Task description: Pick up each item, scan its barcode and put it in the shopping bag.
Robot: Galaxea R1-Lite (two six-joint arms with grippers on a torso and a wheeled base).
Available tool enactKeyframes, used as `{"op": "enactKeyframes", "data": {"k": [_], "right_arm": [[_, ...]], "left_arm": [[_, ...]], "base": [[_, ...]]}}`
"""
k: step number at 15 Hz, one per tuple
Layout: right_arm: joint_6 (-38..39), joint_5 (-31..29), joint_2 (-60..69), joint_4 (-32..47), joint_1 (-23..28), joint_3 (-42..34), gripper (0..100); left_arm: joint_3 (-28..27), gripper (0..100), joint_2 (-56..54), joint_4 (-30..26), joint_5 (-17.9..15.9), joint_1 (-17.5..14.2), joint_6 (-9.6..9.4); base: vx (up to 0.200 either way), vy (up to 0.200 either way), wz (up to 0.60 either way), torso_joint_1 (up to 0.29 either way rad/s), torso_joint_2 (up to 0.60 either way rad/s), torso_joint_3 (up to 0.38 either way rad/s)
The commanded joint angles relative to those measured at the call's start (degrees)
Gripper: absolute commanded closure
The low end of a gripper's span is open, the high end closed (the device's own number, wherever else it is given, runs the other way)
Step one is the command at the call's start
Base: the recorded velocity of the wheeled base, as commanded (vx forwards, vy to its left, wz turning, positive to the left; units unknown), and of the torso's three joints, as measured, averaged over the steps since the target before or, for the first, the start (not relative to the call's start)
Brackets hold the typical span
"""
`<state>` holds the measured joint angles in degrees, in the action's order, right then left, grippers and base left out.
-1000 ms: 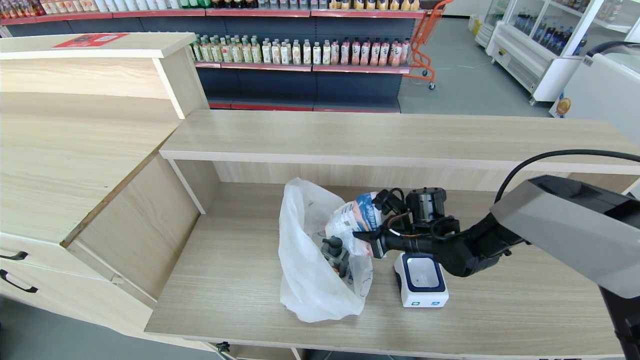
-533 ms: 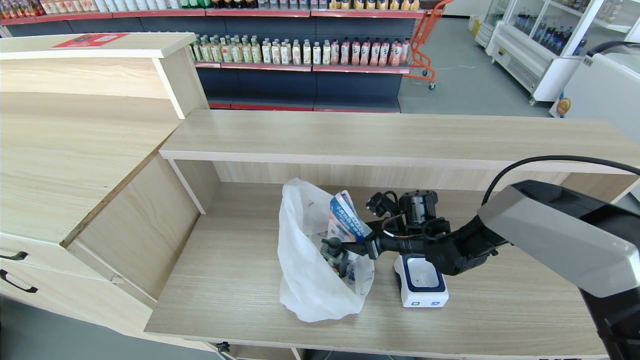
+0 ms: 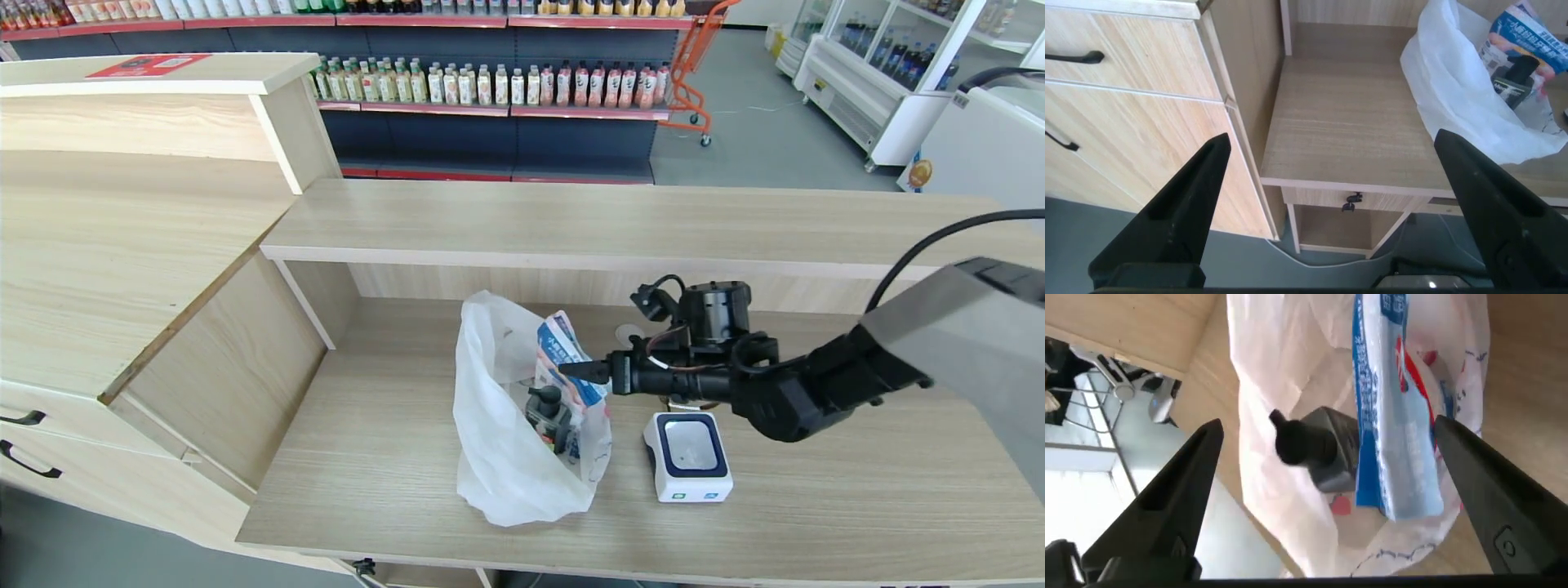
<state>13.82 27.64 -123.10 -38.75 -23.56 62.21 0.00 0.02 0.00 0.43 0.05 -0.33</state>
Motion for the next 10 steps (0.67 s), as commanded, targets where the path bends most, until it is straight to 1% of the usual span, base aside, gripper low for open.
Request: {"op": "enactKeyframes", "data": {"k": [1,3,4,5,6,7,8,9,10], "right_arm": [[2.7,0.0,18.6,1.4,3.2,-16.1,0],[2.7,0.0,29.3,1.5,6.2,-25.3,0],[0.6,-0.4,35.9,1.6,9.1,-30.7,0],[-2.4,-0.9,38.8,1.8,10.8,-32.7,0],[-8.8,-4.9,44.2,2.0,14.3,-37.1,0],[-9.8,-8.7,47.7,2.3,15.5,-39.9,0],[-9.8,-15.4,54.4,2.7,16.7,-44.5,0],[-9.8,-20.7,61.3,5.2,17.1,-48.8,0],[-9.8,-24.2,66.8,7.8,17.2,-52.0,0]], "left_arm": [[0.0,0,0.0,0.0,0.0,0.0,-0.02],[0.0,0,0.0,0.0,0.0,0.0,-0.02],[0.0,0,0.0,0.0,0.0,0.0,-0.02],[0.0,0,0.0,0.0,0.0,0.0,-0.02],[0.0,0,0.0,0.0,0.0,0.0,-0.02],[0.0,0,0.0,0.0,0.0,0.0,-0.02],[0.0,0,0.0,0.0,0.0,0.0,-0.02],[0.0,0,0.0,0.0,0.0,0.0,-0.02],[0.0,0,0.0,0.0,0.0,0.0,-0.02]], "base": [[0.0,0.0,0.0,0.0,0.0,0.0],[0.0,0.0,0.0,0.0,0.0,0.0],[0.0,0.0,0.0,0.0,0.0,0.0],[0.0,0.0,0.0,0.0,0.0,0.0],[0.0,0.0,0.0,0.0,0.0,0.0],[0.0,0.0,0.0,0.0,0.0,0.0],[0.0,0.0,0.0,0.0,0.0,0.0],[0.0,0.0,0.0,0.0,0.0,0.0],[0.0,0.0,0.0,0.0,0.0,0.0]]}}
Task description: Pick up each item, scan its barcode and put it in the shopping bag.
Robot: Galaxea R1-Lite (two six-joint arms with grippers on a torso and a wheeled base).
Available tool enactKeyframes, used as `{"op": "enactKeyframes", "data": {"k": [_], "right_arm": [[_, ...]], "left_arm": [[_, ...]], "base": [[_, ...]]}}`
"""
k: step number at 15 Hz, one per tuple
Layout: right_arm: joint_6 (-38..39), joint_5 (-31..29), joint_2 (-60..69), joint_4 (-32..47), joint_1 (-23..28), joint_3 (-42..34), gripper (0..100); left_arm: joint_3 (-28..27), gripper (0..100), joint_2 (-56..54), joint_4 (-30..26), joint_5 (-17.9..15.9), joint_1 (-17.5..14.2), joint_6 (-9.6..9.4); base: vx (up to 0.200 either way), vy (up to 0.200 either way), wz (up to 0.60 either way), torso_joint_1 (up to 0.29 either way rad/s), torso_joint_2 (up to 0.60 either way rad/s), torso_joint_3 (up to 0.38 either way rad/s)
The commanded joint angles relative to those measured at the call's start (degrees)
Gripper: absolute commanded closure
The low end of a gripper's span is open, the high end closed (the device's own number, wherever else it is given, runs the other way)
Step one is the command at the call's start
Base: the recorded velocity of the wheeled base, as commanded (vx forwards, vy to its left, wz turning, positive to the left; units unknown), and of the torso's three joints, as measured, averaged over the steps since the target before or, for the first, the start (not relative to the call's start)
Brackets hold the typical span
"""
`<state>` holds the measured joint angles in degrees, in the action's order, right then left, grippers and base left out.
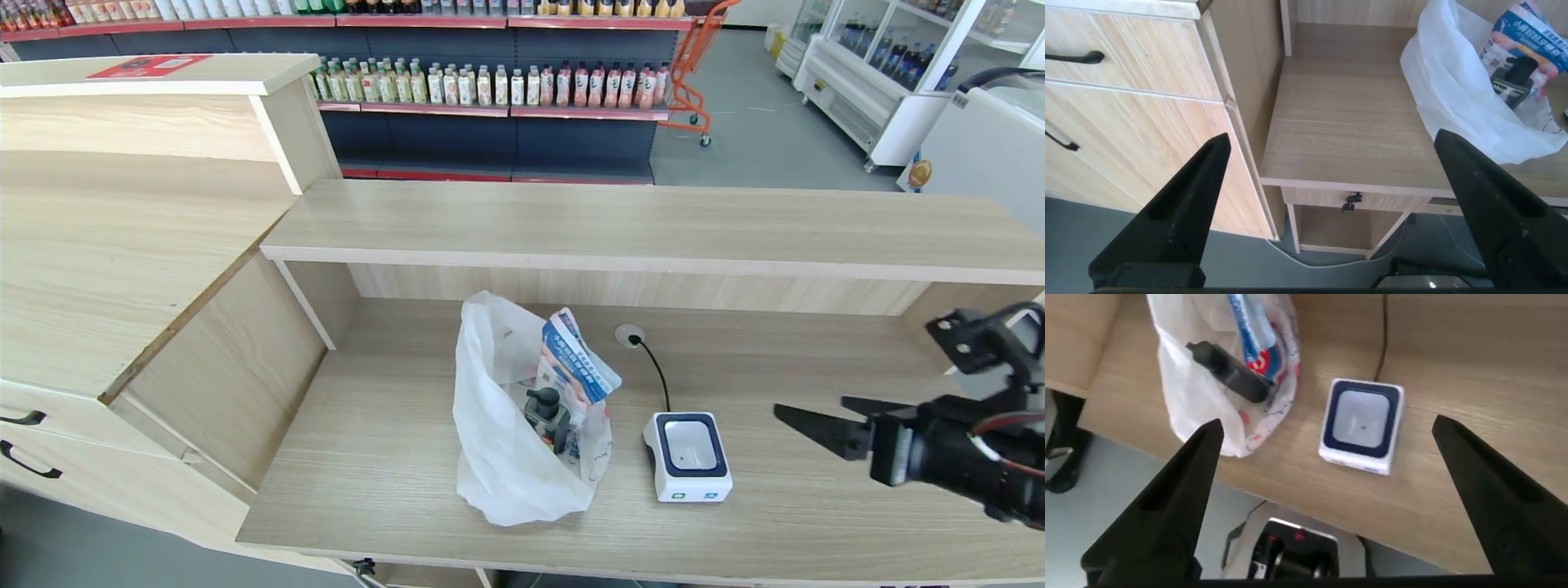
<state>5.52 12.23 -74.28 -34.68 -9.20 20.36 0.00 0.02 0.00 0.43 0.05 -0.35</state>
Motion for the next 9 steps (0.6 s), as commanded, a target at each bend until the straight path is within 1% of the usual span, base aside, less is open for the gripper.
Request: {"op": "enactKeyframes", "data": {"k": [1,2,3,5,6,7,9], "right_arm": [[-1.6,-12.0,27.3,8.2,3.1,-14.6,0],[-1.7,-12.8,34.2,11.0,4.2,-17.5,0],[-2.5,-12.8,42.4,13.7,6.8,-20.4,0],[-3.6,-14.0,56.9,28.4,8.8,-20.4,0],[-5.1,-16.6,63.4,32.5,10.8,-20.4,0],[-5.4,-18.1,68.4,35.3,10.9,-19.9,0],[-6.1,-17.3,74.3,37.1,9.3,-19.7,0]], "left_arm": [[0.0,0,0.0,0.0,0.0,0.0,0.0],[0.0,0,0.0,0.0,0.0,0.0,0.0],[0.0,0,0.0,0.0,0.0,0.0,0.0],[0.0,0,0.0,0.0,0.0,0.0,0.0],[0.0,0,0.0,0.0,0.0,0.0,0.0],[0.0,0,0.0,0.0,0.0,0.0,0.0],[0.0,0,0.0,0.0,0.0,0.0,0.0]], "base": [[0.0,0.0,0.0,0.0,0.0,0.0],[0.0,0.0,0.0,0.0,0.0,0.0],[0.0,0.0,0.0,0.0,0.0,0.0],[0.0,0.0,0.0,0.0,0.0,0.0],[0.0,0.0,0.0,0.0,0.0,0.0],[0.0,0.0,0.0,0.0,0.0,0.0],[0.0,0.0,0.0,0.0,0.0,0.0]]}}
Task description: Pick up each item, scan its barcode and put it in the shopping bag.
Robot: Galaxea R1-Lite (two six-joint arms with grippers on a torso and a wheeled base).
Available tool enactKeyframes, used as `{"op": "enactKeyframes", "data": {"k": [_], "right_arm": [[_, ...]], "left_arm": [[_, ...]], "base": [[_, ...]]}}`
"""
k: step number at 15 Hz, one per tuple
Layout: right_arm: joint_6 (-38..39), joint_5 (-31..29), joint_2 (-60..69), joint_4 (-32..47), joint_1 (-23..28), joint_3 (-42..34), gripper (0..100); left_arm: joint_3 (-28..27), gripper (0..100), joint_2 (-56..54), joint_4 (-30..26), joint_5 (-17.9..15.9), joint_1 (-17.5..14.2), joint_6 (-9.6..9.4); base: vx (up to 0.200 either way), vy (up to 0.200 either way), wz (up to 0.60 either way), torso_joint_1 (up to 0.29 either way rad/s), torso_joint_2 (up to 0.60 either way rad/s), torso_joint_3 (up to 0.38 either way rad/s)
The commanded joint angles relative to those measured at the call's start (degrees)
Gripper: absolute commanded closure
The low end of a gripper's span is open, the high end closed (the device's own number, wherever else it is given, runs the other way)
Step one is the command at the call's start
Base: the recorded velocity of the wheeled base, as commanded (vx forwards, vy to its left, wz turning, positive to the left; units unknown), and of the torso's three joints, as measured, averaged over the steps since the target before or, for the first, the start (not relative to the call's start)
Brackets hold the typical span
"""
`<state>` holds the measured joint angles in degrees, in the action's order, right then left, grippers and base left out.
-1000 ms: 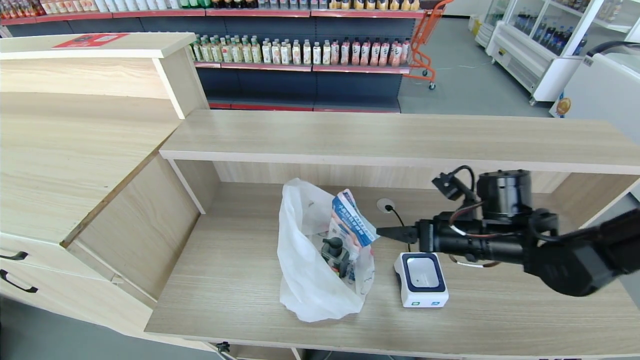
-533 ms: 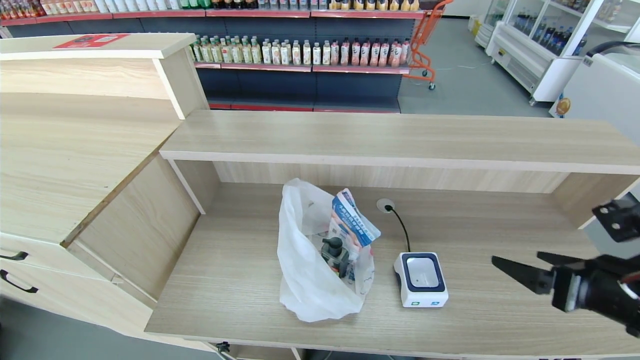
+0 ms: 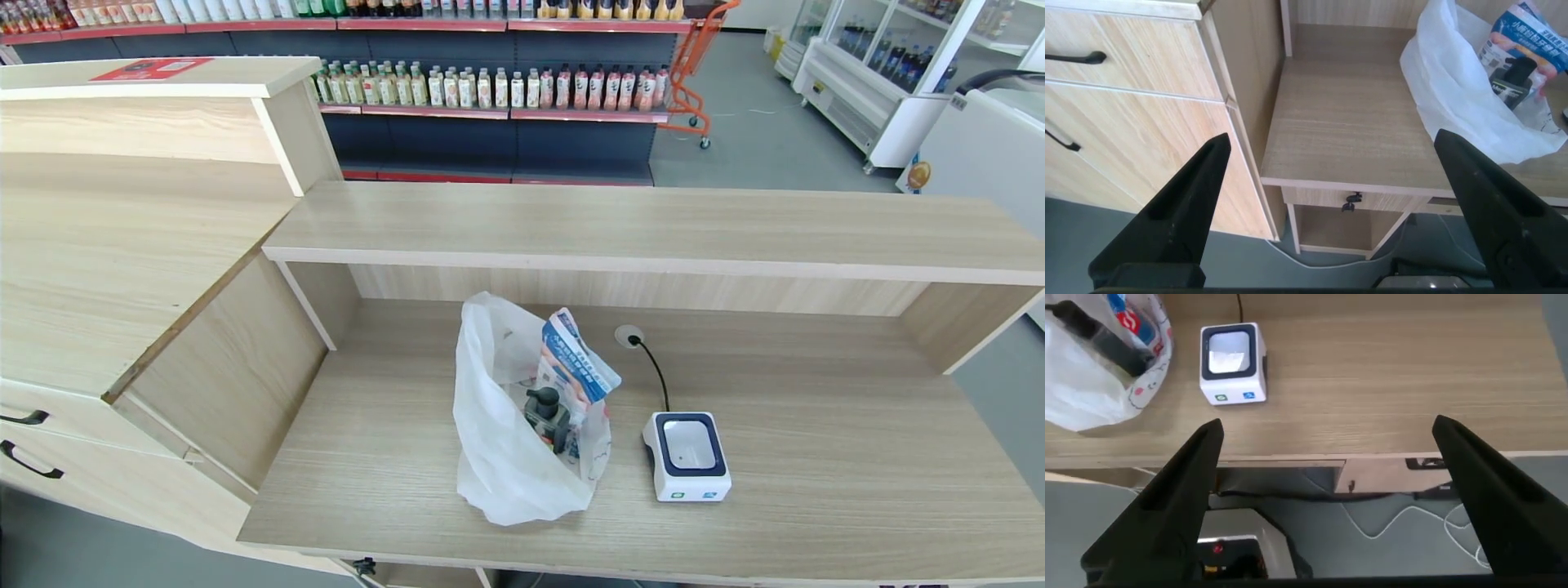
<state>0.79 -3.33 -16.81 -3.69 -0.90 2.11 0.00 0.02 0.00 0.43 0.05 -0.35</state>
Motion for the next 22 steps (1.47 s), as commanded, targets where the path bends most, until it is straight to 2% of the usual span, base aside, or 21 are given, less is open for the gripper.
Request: {"op": "enactKeyframes", "data": {"k": [1,4,5,16,22], "right_arm": [[-1.1,-1.6,16.6,6.9,1.0,-1.3,0],[-1.1,-1.6,16.7,6.9,1.0,-1.3,0],[-1.1,-1.6,16.8,6.9,1.0,-1.3,100],[1.4,-1.8,16.7,6.9,1.0,-1.3,100],[1.4,-1.7,16.7,6.9,1.0,-1.3,100]], "left_arm": [[0.0,0,0.0,0.0,0.0,0.0,0.0],[0.0,0,0.0,0.0,0.0,0.0,0.0],[0.0,0,0.0,0.0,0.0,0.0,0.0],[0.0,0,0.0,0.0,0.0,0.0,0.27],[0.0,0,0.1,0.0,-0.1,0.0,-0.09]], "base": [[0.0,0.0,0.0,0.0,0.0,0.0],[0.0,0.0,0.0,0.0,0.0,0.0],[0.0,0.0,0.0,0.0,0.0,0.0],[0.0,0.0,0.0,0.0,0.0,0.0],[0.0,-0.2,0.0,0.006,0.0,-0.001]]}}
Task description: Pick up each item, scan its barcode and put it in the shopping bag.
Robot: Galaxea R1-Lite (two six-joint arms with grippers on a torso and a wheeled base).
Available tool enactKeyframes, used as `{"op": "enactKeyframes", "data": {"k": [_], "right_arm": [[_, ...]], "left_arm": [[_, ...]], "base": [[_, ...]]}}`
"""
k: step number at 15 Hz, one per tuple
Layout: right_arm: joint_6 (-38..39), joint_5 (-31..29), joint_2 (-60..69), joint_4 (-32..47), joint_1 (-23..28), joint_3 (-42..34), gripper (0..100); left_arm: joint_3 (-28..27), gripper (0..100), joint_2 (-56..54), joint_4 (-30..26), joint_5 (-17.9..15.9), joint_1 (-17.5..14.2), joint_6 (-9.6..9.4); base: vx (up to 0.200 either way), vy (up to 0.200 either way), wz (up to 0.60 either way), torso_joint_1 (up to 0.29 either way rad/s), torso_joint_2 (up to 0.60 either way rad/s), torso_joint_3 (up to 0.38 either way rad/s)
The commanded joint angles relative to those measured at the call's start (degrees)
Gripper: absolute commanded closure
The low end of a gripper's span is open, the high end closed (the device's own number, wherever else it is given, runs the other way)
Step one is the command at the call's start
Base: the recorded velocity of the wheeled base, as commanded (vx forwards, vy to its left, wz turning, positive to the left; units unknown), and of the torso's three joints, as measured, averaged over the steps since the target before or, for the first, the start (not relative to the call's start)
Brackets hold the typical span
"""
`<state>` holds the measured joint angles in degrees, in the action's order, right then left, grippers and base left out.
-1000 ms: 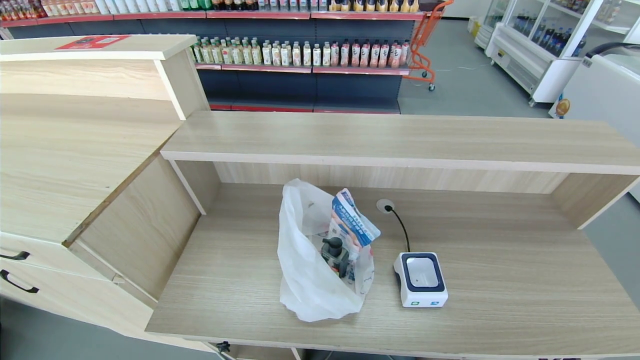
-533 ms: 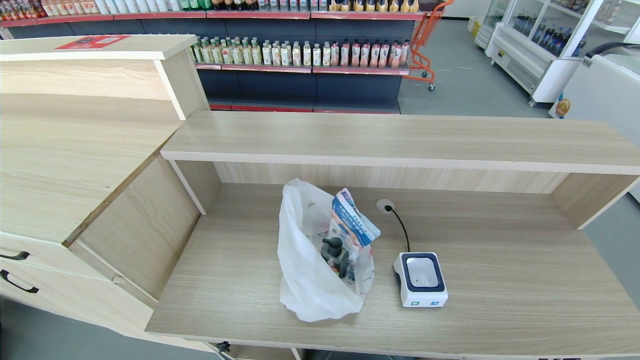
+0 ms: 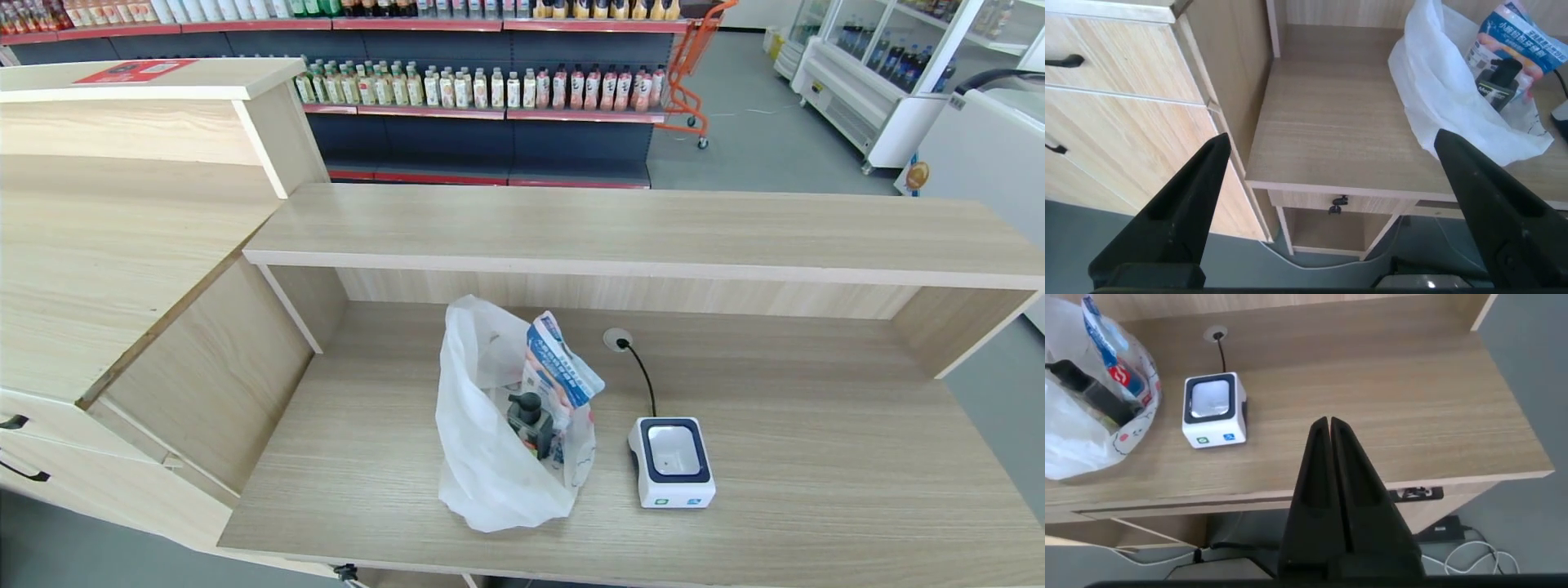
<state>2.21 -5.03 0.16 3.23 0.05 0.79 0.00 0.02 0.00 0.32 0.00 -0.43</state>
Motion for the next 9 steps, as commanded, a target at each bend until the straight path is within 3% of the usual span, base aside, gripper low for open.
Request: {"op": "enactKeyframes", "data": {"k": [1,5,9], "right_arm": [[0.0,0.0,-0.2,0.0,0.0,0.0,100],[0.0,0.0,-0.2,0.0,0.0,0.0,100],[0.0,0.0,-0.2,0.0,0.0,0.0,100]], "left_arm": [[0.0,0,0.1,0.0,0.0,0.0,0.08],[0.0,0,0.0,0.0,0.1,0.0,-0.01],[0.0,0,0.0,0.0,0.0,0.0,-0.01]], "base": [[0.0,-0.2,0.0,0.002,0.0,0.007],[0.0,-0.2,0.0,0.004,0.0,0.0],[0.0,0.0,0.0,0.0,0.0,0.0]]}}
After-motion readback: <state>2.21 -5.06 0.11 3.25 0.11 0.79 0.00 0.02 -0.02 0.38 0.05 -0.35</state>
